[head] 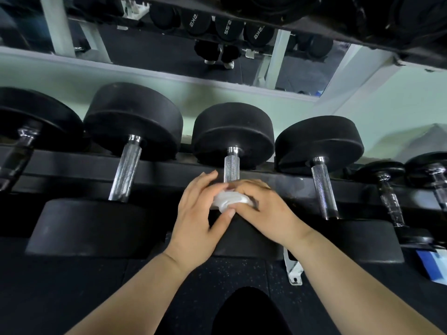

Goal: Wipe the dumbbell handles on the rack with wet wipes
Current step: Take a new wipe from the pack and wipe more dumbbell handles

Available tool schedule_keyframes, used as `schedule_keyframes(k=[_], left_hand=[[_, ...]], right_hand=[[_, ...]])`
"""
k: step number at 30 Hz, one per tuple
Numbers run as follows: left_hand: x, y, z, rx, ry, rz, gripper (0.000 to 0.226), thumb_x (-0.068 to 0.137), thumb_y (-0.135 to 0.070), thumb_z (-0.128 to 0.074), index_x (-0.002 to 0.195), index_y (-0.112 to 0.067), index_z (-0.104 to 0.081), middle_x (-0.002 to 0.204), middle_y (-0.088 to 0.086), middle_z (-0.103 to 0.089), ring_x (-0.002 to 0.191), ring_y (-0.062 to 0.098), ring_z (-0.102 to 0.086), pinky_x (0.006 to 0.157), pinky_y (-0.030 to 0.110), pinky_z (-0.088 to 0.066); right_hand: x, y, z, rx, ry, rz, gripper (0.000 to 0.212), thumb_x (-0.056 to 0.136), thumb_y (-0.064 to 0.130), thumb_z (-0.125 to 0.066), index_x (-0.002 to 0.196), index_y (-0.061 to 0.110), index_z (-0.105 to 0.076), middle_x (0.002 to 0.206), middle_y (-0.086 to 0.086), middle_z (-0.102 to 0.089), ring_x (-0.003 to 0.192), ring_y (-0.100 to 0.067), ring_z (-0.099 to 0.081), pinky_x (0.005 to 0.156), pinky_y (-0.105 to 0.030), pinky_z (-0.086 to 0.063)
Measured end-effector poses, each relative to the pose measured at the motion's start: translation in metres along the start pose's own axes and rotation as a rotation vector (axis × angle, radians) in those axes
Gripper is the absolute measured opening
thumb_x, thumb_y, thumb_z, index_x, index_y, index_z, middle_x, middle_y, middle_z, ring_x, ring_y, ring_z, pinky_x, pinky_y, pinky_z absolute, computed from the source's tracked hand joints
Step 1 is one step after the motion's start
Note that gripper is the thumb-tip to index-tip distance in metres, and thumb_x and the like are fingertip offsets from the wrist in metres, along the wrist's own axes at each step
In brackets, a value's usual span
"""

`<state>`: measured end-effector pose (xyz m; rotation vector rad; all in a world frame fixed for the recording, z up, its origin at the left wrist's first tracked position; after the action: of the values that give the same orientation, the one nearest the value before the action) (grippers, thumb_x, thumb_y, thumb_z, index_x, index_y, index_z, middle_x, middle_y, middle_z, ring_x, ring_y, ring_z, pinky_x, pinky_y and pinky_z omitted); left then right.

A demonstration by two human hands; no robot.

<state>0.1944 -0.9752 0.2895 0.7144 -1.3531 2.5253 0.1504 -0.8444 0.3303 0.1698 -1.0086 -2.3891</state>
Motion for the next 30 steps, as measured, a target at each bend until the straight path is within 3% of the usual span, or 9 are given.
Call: schedule_keyframes(k=[3, 5, 7, 10, 14, 19, 24, 27, 30], left_hand=[[0.005, -0.004, 0.002, -0.069, -0.015, 0.117, 0.010, 0.079, -0.032, -0.061, 0.074, -0.025, -0.055, 0.090, -0.023, -0.052, 0.094, -0.019, -0.044, 0.083, 0.001, -0.033], [0.013, -0.001, 0.008, -0.133, -0.067, 0.340, 0.029, 0.081, -0.016, -0.065, 0.063, -0.028, -0.046, 0.068, -0.014, -0.050, 0.067, -0.003, -0.051, 0.062, 0.002, -0.035], [0.027, 0.006, 0.018, -0.132, -0.194, 0.504, 0.031, 0.085, -0.014, -0.061, 0.061, -0.022, -0.044, 0.060, -0.006, -0.045, 0.055, 0.006, -0.042, 0.052, 0.007, -0.034], [0.053, 0.023, 0.027, -0.058, -0.247, 0.655, 0.013, 0.086, -0.016, -0.056, 0.077, -0.013, -0.048, 0.066, -0.004, -0.047, 0.061, 0.012, -0.045, 0.048, 0.017, -0.031], [0.072, 0.047, 0.007, 0.021, 0.070, 0.845, 0.004, 0.083, -0.010, -0.058, 0.085, -0.011, -0.056, 0.074, 0.005, -0.056, 0.071, 0.021, -0.053, 0.048, 0.019, -0.036], [0.083, 0.042, -0.027, -0.531, 0.296, 1.049, 0.011, 0.087, -0.009, -0.061, 0.081, -0.009, -0.052, 0.078, 0.009, -0.057, 0.067, 0.018, -0.055, 0.054, 0.026, -0.049], [0.097, 0.043, -0.038, -0.733, 0.274, 1.058, 0.019, 0.092, -0.029, -0.054, 0.083, -0.013, -0.056, 0.075, 0.006, -0.059, 0.069, 0.018, -0.058, 0.059, 0.031, -0.051], [0.089, 0.049, -0.037, -0.645, 0.318, 1.010, 0.016, 0.090, -0.019, -0.058, 0.078, -0.009, -0.055, 0.065, 0.004, -0.059, 0.055, 0.011, -0.060, 0.047, 0.020, -0.051], [0.077, 0.057, -0.030, -0.390, 0.545, 0.968, 0.021, 0.084, -0.013, -0.065, 0.067, -0.010, -0.053, 0.050, -0.002, -0.056, 0.037, 0.003, -0.050, 0.037, 0.011, -0.039]], right_hand=[[-0.005, -0.005, 0.002, 0.078, -0.082, -0.067, 0.020, 0.084, 0.022, -0.063, 0.104, 0.022, -0.064, 0.110, 0.030, -0.043, 0.111, 0.012, -0.034, 0.092, 0.004, -0.021], [-0.010, -0.011, 0.004, 0.145, -0.166, -0.130, 0.028, 0.084, 0.031, -0.059, 0.111, 0.023, -0.059, 0.113, 0.023, -0.046, 0.114, 0.004, -0.039, 0.092, 0.004, -0.022], [-0.016, -0.014, 0.003, 0.192, -0.270, -0.200, 0.027, 0.089, 0.027, -0.054, 0.114, 0.018, -0.057, 0.112, 0.014, -0.049, 0.107, 0.004, -0.046, 0.085, 0.007, -0.026], [-0.022, -0.016, -0.007, 0.183, -0.329, -0.241, 0.021, 0.091, 0.020, -0.048, 0.107, 0.013, -0.061, 0.097, 0.015, -0.054, 0.089, 0.006, -0.050, 0.076, 0.005, -0.032], [-0.023, -0.020, -0.013, 0.228, -0.355, -0.273, 0.018, 0.091, 0.036, -0.046, 0.090, 0.025, -0.061, 0.087, 0.015, -0.060, 0.088, -0.005, -0.056, 0.078, -0.014, -0.041], [-0.021, -0.020, -0.012, 0.177, -0.354, -0.220, 0.019, 0.079, 0.042, -0.039, 0.078, 0.036, -0.057, 0.082, 0.021, -0.060, 0.085, -0.004, -0.058, 0.078, -0.016, -0.043], [-0.021, -0.026, -0.014, 0.163, -0.391, -0.182, 0.024, 0.073, 0.057, -0.033, 0.073, 0.043, -0.052, 0.081, 0.017, -0.063, 0.084, -0.005, -0.060, 0.080, -0.026, -0.047], [-0.021, -0.028, -0.014, 0.174, -0.402, -0.185, 0.023, 0.074, 0.055, -0.034, 0.071, 0.042, -0.053, 0.080, 0.016, -0.064, 0.083, -0.006, -0.061, 0.079, -0.027, -0.048], [-0.021, -0.028, -0.014, 0.158, -0.391, -0.191, 0.020, 0.076, 0.052, -0.037, 0.069, 0.042, -0.053, 0.077, 0.017, -0.064, 0.081, -0.004, -0.060, 0.078, -0.025, -0.047]])
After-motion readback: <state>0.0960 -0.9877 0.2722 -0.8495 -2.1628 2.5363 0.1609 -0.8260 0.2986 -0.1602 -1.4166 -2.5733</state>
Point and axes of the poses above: each hand's wrist, its own x-axis towards the middle knuckle, its own z-axis out of the back of the hand, y = z × x, the point moved 2 cm from there along x, towards the middle knuckle
